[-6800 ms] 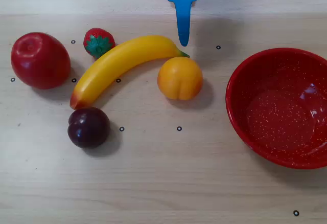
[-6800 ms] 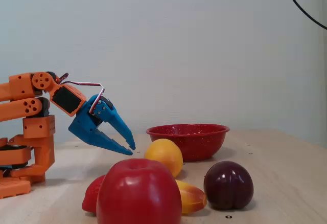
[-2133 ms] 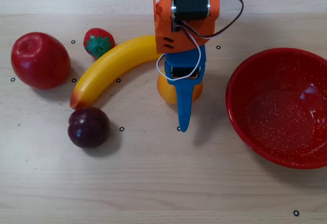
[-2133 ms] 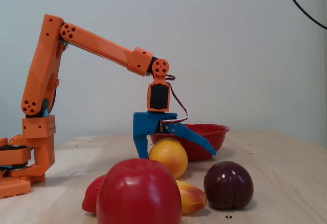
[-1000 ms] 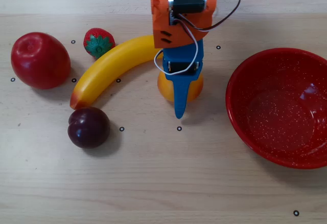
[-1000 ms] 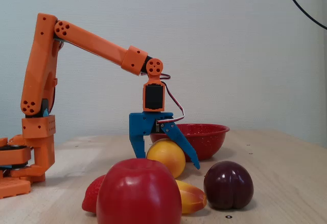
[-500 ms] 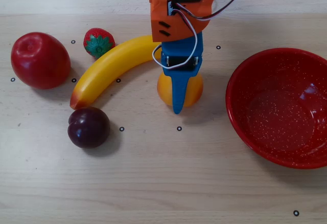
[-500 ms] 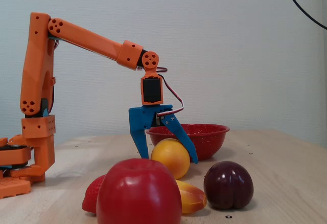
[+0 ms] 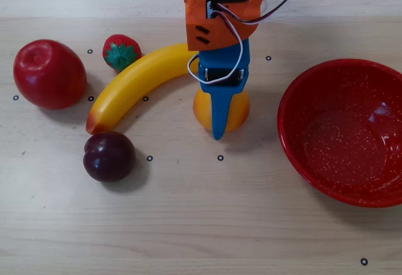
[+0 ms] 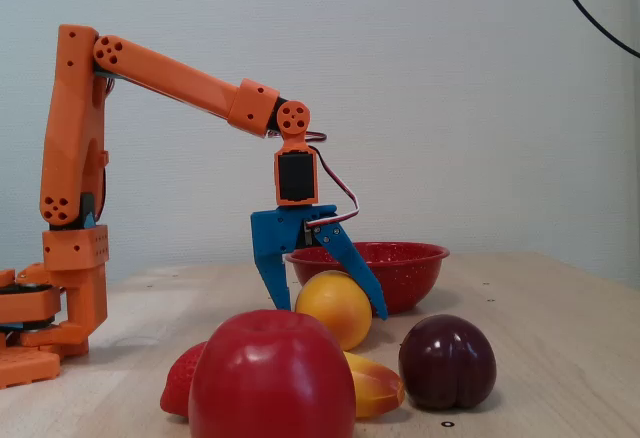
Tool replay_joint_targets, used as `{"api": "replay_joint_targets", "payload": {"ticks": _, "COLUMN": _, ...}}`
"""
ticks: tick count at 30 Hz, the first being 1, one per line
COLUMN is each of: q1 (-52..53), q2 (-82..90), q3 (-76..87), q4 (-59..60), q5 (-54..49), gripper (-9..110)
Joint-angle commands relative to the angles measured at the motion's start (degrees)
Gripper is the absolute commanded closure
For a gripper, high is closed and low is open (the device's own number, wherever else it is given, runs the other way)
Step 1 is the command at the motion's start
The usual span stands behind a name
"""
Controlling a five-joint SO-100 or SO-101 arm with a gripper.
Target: Put the peach in the red bowl.
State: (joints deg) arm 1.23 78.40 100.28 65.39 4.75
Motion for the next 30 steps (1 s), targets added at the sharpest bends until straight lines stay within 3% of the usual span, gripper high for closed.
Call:
{"api": "replay_joint_targets", "payload": {"ticks": 1, "q1": -3.2, "q2": 6.2, "q3": -3.8, "q4": 3.8, "q5": -0.9, "gripper": 101}}
{"api": "replay_joint_targets", "payload": {"ticks": 14, "q1": -4.5, "q2": 15.1, "q3": -16.7, "q4": 8.7, "q5": -3.0, "gripper": 101}}
{"api": "replay_joint_targets", "payload": {"ticks": 30, "q1": 11.6, "q2": 21.0, "q3": -31.6, "q4": 0.4, "q5": -10.0, "gripper": 101}}
